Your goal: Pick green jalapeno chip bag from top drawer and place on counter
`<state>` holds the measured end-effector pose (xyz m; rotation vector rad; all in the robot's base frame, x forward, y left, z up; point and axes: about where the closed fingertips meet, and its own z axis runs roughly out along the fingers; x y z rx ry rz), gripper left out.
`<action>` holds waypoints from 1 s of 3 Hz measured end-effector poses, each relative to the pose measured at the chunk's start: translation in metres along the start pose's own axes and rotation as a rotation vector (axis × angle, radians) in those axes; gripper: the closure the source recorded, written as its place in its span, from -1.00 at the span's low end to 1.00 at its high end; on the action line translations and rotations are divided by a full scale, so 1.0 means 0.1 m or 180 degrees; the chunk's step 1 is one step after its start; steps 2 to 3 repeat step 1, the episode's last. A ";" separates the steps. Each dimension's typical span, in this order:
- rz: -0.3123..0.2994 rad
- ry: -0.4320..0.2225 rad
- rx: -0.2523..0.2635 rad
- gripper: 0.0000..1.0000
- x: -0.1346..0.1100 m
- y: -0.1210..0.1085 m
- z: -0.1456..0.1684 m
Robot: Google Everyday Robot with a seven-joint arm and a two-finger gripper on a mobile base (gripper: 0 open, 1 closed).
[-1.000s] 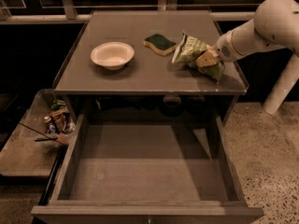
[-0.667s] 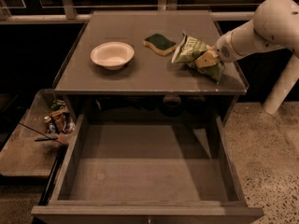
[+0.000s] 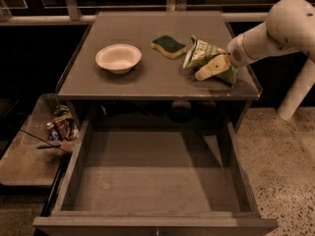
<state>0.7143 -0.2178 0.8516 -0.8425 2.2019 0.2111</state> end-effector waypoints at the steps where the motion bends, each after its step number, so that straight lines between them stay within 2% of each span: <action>1: 0.0000 0.0000 0.0000 -1.00 0.00 0.00 0.00; 3: 0.0000 0.0000 0.0000 -1.00 0.00 0.00 0.00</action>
Offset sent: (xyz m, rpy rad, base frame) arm 0.0000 0.0000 0.0000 0.0000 0.0000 0.0000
